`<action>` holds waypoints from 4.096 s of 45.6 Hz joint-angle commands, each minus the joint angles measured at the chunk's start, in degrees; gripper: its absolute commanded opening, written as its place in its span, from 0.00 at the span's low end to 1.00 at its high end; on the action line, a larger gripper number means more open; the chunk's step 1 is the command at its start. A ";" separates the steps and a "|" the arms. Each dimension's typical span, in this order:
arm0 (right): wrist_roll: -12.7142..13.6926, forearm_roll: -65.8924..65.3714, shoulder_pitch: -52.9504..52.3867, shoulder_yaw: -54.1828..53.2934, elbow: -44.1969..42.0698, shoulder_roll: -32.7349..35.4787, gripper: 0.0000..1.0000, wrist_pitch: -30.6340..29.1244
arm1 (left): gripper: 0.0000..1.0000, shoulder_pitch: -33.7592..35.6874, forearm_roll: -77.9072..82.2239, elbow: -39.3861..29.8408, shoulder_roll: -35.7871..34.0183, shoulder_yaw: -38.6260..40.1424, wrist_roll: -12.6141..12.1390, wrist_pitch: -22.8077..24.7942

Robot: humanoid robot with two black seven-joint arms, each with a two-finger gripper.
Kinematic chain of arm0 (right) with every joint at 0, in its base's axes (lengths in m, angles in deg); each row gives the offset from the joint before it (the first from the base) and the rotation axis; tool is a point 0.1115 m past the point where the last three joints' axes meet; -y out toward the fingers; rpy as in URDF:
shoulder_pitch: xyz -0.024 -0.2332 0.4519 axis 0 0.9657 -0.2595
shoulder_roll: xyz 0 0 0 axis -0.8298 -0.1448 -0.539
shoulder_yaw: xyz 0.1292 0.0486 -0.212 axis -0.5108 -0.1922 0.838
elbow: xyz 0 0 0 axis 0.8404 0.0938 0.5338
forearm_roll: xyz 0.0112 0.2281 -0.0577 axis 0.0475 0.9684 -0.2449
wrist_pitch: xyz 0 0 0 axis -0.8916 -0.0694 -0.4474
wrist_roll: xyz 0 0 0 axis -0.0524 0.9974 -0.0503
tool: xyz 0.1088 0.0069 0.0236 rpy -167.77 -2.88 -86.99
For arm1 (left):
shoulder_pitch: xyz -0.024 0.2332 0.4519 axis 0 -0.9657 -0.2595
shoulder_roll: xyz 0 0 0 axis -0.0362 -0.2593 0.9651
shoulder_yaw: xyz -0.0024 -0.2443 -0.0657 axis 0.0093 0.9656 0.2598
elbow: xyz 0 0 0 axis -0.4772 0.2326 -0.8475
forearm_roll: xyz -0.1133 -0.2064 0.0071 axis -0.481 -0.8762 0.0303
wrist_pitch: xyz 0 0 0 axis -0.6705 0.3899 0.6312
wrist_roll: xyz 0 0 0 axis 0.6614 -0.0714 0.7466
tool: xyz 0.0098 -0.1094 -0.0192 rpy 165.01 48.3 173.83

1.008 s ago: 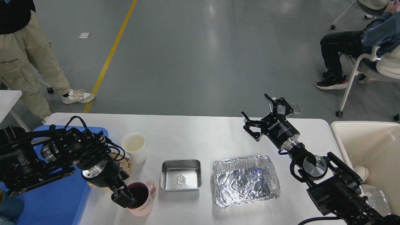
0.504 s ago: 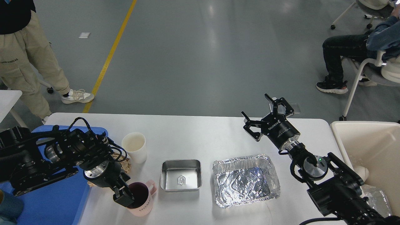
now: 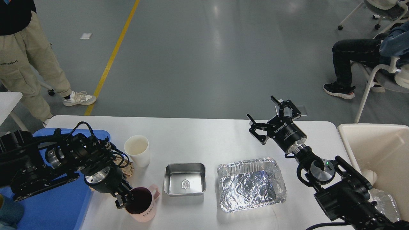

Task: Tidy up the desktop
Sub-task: 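Reach the left gripper to the pink mug and grasp it, then lift the pink mug and lower it into the blue tray, then release the mug and raise the left gripper away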

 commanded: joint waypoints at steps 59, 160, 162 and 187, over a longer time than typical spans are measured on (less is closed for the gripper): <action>-0.09 -0.18 0.00 0.71 -0.62 -0.18 1.00 0.18 | 0.04 7.12 -14.85 -19.46 -23.48 21.23 7.16 8.64; -0.09 -0.18 1.05 0.71 -0.18 -0.36 1.00 0.09 | 0.09 -24.96 -4.75 14.72 -31.85 12.18 9.54 -34.07; -0.09 -0.18 1.14 0.71 -0.18 -0.27 1.00 0.09 | 0.09 -25.40 -4.75 14.81 -31.67 12.18 9.54 -34.42; -0.09 -0.18 1.23 0.79 -0.18 -0.44 1.00 0.09 | 0.69 -24.26 -24.07 14.54 -32.28 14.11 8.48 -35.48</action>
